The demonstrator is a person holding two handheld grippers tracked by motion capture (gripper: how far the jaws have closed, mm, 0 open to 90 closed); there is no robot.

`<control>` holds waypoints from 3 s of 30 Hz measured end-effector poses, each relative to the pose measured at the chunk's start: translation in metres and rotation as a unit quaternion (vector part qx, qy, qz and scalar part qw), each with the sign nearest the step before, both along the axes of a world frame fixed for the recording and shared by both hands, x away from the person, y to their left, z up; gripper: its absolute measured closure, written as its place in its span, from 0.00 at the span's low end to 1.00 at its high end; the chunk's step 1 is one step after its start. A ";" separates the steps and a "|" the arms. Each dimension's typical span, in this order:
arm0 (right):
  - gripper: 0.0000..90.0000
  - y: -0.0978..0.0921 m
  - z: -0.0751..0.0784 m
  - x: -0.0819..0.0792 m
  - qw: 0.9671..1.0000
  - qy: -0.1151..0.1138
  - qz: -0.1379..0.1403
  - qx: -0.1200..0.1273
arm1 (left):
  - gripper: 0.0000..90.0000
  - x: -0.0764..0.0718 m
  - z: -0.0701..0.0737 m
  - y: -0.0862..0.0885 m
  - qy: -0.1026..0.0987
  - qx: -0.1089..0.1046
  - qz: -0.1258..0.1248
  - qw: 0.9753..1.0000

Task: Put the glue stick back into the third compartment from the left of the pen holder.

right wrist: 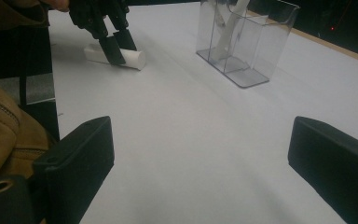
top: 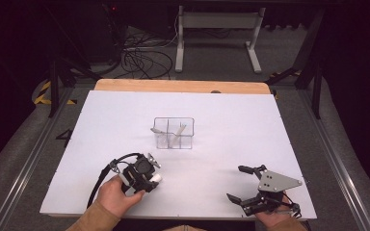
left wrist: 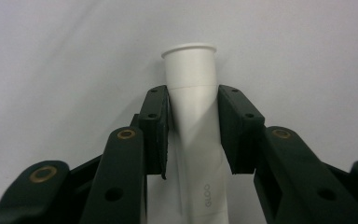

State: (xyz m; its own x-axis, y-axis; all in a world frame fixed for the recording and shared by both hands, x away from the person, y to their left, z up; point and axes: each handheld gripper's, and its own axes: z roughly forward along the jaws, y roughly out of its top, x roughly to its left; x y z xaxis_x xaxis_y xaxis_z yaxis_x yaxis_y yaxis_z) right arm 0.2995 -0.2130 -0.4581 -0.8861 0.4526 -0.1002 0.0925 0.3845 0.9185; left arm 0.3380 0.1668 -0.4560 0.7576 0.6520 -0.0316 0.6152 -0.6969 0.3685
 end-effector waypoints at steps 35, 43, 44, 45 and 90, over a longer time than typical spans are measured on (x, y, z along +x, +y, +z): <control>0.08 0.000 0.000 0.000 1.000 -0.001 0.002 -0.001 | 0.75 -0.001 0.010 0.005 -0.020 -0.013 0.014 1.000; 0.08 0.000 0.000 0.000 1.000 -0.002 0.003 -0.001 | 0.75 -0.004 0.021 0.010 -0.040 -0.044 0.011 0.998; 0.08 0.000 0.000 0.000 1.000 -0.002 0.003 -0.001 | 0.75 -0.005 0.022 0.010 -0.044 -0.048 0.009 0.998; 0.08 0.000 0.000 0.000 1.000 -0.002 0.003 -0.001 | 0.75 -0.005 0.023 0.011 -0.047 -0.052 0.010 0.997; 0.08 0.001 -0.002 0.001 1.000 0.001 0.003 -0.001 | 0.75 0.018 0.090 0.014 -0.197 -0.252 0.022 0.947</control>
